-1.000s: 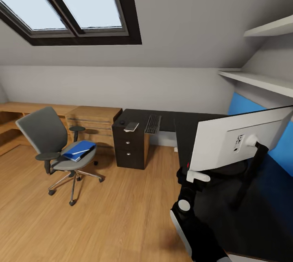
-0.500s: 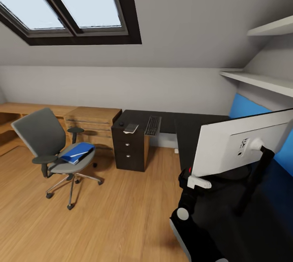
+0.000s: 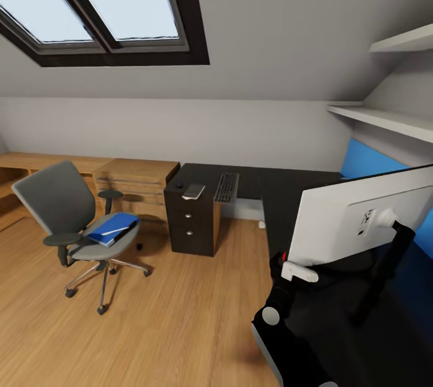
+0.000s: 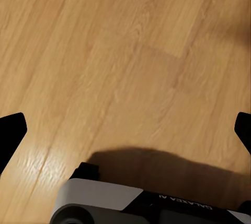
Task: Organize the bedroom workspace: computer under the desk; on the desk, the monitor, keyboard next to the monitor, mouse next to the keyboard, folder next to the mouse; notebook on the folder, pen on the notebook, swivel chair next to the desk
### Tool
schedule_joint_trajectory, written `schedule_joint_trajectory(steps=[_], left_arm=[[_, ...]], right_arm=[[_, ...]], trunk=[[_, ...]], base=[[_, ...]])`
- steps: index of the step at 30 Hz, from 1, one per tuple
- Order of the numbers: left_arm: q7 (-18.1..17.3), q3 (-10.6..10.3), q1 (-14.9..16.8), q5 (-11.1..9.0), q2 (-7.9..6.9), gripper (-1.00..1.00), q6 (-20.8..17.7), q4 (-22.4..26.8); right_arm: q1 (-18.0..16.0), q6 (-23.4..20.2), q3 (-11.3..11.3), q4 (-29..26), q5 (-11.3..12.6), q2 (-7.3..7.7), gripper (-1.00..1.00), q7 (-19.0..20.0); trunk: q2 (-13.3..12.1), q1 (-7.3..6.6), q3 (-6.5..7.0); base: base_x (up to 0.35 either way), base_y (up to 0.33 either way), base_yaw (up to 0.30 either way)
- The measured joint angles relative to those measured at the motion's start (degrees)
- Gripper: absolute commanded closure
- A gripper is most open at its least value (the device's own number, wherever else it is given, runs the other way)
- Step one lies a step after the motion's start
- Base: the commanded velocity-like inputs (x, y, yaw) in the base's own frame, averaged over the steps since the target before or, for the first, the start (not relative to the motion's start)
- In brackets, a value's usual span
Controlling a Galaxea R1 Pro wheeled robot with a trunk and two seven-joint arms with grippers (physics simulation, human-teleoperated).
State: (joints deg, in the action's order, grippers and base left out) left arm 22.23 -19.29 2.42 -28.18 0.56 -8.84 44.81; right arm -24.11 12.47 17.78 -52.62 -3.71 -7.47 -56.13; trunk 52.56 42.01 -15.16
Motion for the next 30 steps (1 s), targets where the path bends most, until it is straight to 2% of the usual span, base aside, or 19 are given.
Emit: schedule_joint_trajectory(steps=[6,21,25,30], left_arm=[[0.00,0.00,0.00,0.02,0.01,-1.00,0.00,0.00],[-0.02,-0.02,0.00,0.00,0.21,-1.00,-0.03,0.00],[-0.08,-0.01,0.00,-0.04,0.19,-1.00,-0.03,-0.01],[-0.17,0.00,0.00,0.01,0.18,-1.00,-0.02,0.00]], right_arm=[[0.00,-0.01,0.00,-0.08,-0.01,0.00,-1.00,-0.21],[0.00,-0.01,-0.01,-0.17,-0.63,0.07,-1.00,-0.28],[0.00,-0.01,0.00,-0.18,-0.85,0.38,-1.00,-0.26],[0.00,-0.09,-0.11,-0.16,-0.83,0.50,-1.00,-0.28]], trunk=[[0.00,0.02,0.00],[-6.01,-3.27,2.69],[-7.62,-4.18,3.41],[-7.63,-4.16,3.42]], base=[[0.074,0.016,0.000],[0.010,0.001,0.000],[0.260,0.000,0.000],[0.132,0.000,0.000]])
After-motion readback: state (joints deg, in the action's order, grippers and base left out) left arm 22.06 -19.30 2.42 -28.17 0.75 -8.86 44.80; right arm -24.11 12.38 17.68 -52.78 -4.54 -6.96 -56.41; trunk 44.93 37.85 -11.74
